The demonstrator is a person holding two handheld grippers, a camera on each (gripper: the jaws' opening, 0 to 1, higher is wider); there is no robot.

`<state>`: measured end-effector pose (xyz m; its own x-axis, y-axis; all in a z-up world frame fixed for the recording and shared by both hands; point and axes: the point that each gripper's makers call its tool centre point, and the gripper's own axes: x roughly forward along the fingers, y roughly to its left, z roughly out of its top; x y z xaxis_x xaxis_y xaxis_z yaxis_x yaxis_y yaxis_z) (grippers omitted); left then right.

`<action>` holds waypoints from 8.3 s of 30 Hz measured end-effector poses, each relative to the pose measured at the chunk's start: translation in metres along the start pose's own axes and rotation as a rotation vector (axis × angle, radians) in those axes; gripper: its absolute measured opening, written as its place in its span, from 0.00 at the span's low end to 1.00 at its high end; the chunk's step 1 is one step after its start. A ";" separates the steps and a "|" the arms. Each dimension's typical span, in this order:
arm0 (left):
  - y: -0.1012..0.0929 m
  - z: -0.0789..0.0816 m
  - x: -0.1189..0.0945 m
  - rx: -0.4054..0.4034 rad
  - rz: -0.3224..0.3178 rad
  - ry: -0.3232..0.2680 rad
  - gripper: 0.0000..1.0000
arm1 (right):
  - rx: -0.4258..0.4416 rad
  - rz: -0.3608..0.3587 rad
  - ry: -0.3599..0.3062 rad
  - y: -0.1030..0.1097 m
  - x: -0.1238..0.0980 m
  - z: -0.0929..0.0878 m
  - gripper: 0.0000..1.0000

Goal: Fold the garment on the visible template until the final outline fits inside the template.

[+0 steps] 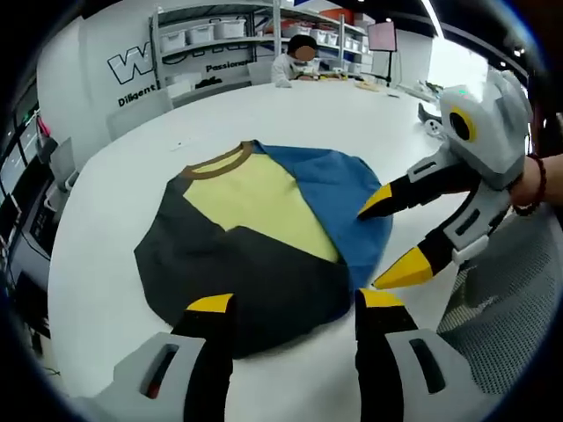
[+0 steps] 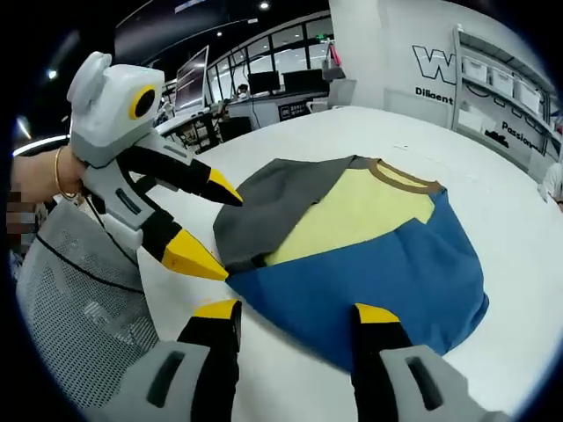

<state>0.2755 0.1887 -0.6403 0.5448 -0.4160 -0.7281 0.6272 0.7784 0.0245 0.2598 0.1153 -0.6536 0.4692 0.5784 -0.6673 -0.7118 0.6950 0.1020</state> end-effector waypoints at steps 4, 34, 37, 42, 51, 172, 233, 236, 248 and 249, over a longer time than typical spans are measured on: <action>0.004 -0.003 0.008 -0.029 0.009 -0.004 0.44 | 0.010 -0.012 0.010 -0.004 0.005 0.001 0.33; 0.004 -0.017 0.011 -0.166 -0.023 0.048 0.08 | -0.124 -0.079 0.037 -0.003 0.012 -0.006 0.00; 0.004 -0.017 0.009 -0.171 -0.031 0.043 0.07 | -0.120 -0.068 0.037 -0.002 0.007 -0.003 0.00; 0.007 -0.015 0.003 -0.195 -0.038 0.030 0.06 | -0.135 -0.058 0.039 -0.002 -0.003 -0.001 0.00; 0.013 -0.006 -0.011 -0.170 -0.029 -0.001 0.06 | -0.124 -0.087 0.039 -0.016 -0.021 -0.005 0.00; 0.085 -0.015 -0.036 -0.078 0.123 -0.099 0.93 | 0.070 -0.121 0.018 -0.072 -0.039 -0.014 0.78; 0.059 -0.052 -0.006 0.008 0.109 0.078 0.06 | -0.016 -0.118 0.062 -0.066 -0.027 -0.039 0.00; 0.057 -0.049 -0.011 0.004 0.096 0.071 0.06 | -0.025 -0.123 0.055 -0.064 -0.034 -0.034 0.00; 0.063 -0.009 -0.036 0.022 0.098 -0.047 0.06 | -0.087 -0.169 -0.020 -0.076 -0.055 0.006 0.00; 0.066 -0.004 -0.037 0.026 0.109 -0.056 0.06 | -0.093 -0.179 -0.030 -0.079 -0.056 0.011 0.00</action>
<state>0.2949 0.2573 -0.6143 0.6405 -0.3559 -0.6805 0.5762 0.8085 0.1194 0.2960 0.0327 -0.6159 0.6071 0.4628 -0.6460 -0.6602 0.7461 -0.0859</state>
